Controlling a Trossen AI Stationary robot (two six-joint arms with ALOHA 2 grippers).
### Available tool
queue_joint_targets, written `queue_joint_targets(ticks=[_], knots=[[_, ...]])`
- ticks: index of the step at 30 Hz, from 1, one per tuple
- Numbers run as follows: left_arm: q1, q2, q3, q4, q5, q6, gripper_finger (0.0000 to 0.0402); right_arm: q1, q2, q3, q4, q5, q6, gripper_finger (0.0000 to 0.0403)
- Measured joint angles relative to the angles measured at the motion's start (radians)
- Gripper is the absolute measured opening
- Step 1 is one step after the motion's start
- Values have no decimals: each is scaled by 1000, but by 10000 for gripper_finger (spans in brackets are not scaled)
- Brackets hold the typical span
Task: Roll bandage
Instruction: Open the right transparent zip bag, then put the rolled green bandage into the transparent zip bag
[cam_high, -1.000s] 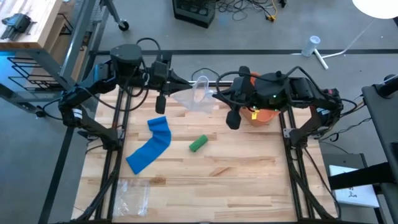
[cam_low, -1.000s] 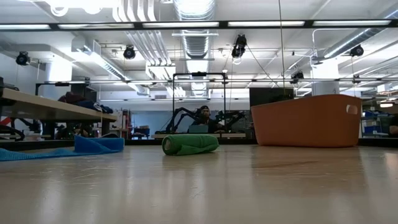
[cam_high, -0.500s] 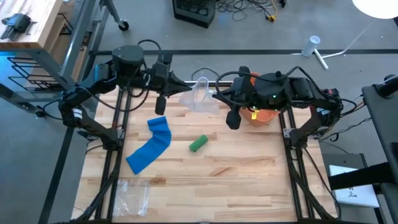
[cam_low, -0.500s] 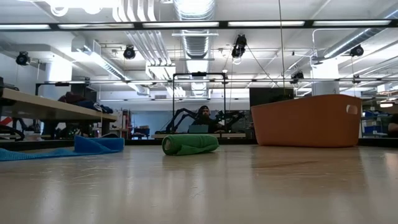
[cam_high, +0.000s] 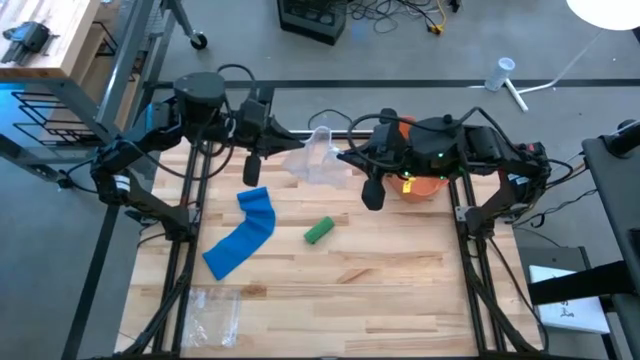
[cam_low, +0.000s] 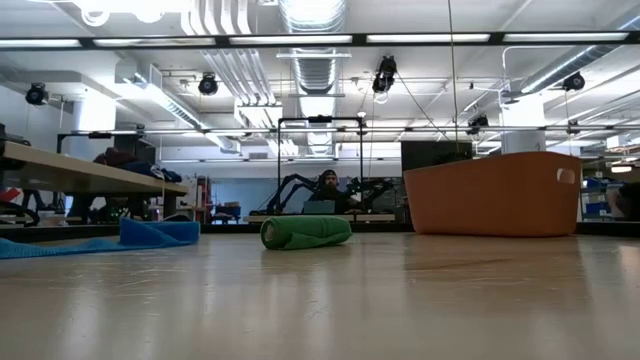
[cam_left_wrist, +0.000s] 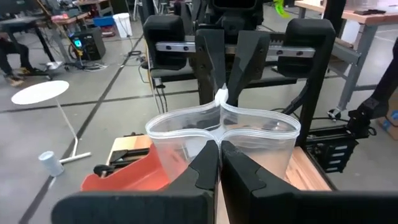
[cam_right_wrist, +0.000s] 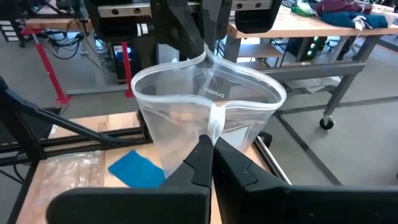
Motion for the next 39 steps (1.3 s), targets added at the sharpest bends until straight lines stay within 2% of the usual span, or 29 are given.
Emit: queue_joint_targets(ticks=[6,23,27,30,34,39], knots=[[0,-4,0,-3,42,-20,1,0,0,0,3,0,0,0],[-9,-4,0,-10,12,50,0,0,16,0,-6,0,-22,0],[-9,-3,-2,-11,8,77,0,-2,24,0,-43,0,28,6],[-9,-3,-6,-24,8,99,0,-2,19,0,-83,0,50,30],[-8,-3,-21,-28,8,118,0,2,-2,0,-143,-19,80,85],[-6,-3,-28,-34,-56,91,0,35,-110,0,-252,-46,110,150]])
